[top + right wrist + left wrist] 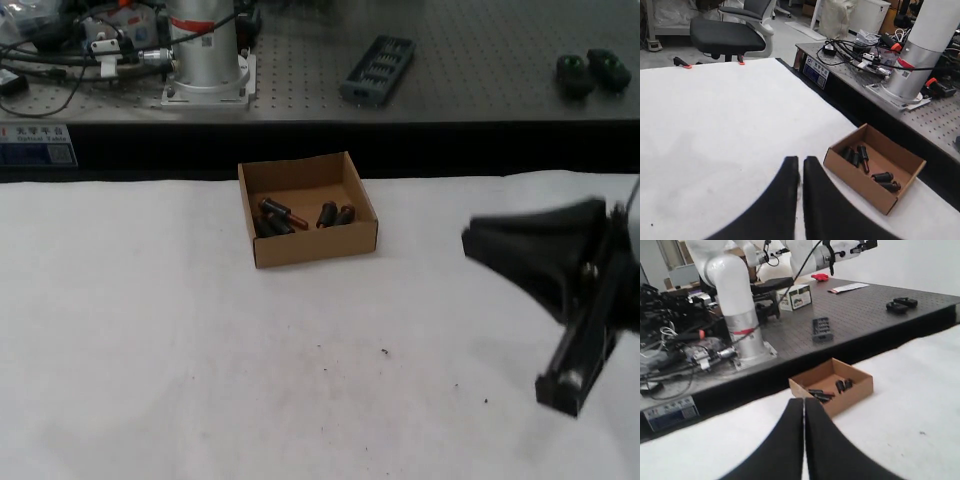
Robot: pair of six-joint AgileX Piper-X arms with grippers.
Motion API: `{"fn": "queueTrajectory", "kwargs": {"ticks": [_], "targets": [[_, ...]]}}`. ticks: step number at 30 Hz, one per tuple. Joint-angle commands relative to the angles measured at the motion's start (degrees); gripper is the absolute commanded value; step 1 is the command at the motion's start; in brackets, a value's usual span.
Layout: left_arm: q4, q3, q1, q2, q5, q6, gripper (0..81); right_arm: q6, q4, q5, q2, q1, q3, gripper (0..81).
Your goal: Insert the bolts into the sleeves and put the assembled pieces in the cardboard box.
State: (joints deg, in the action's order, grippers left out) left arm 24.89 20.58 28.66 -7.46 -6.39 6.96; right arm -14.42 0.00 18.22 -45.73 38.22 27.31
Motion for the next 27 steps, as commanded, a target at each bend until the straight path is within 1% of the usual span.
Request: {"fn": "queueTrajectory", "kwargs": {"ticks": [1, 3, 8, 11, 16, 19, 22, 27], "targets": [[-1.6, -2.42, 0.0, 1.2, 2.05, -3.69, 0.6, 3.97, -5.11, -0.14, 1.07, 0.11, -4.62, 4.3], [-4.47, -5.09, 0.0, 1.35, 1.73, -4.85, 0.6, 7.64, -10.28, -0.89, 1.04, 0.11, -8.8, 4.3], [-9.16, -11.96, 0.0, 1.22, -1.86, -8.51, 0.6, 17.32, -18.93, -9.38, 1.04, 0.11, -15.96, 4.3], [-9.14, -14.96, 0.0, 1.22, -2.4, -7.78, 0.6, 18.72, -21.28, -12.16, 1.04, 0.11, -17.77, 4.3], [-9.79, -16.48, 0.0, 1.22, -2.38, -7.8, 0.6, 18.86, -22.74, -12.29, 1.04, 0.11, -18.05, 4.3], [-10.41, -16.48, 0.0, 1.22, -2.38, -7.8, 0.6, 24.46, -25.77, -12.99, 1.04, 0.11, -18.05, 4.3], [-9.93, -16.48, 0.0, 1.22, -2.38, -7.96, 0.6, 27.96, -28.94, -14.04, 1.04, 0.11, -18.05, 4.3], [-9.17, -16.48, 0.0, 1.22, -1.94, -9.8, 0.6, 27.68, -29.07, -14.04, 1.04, 0.11, -18.45, 4.3]]}}
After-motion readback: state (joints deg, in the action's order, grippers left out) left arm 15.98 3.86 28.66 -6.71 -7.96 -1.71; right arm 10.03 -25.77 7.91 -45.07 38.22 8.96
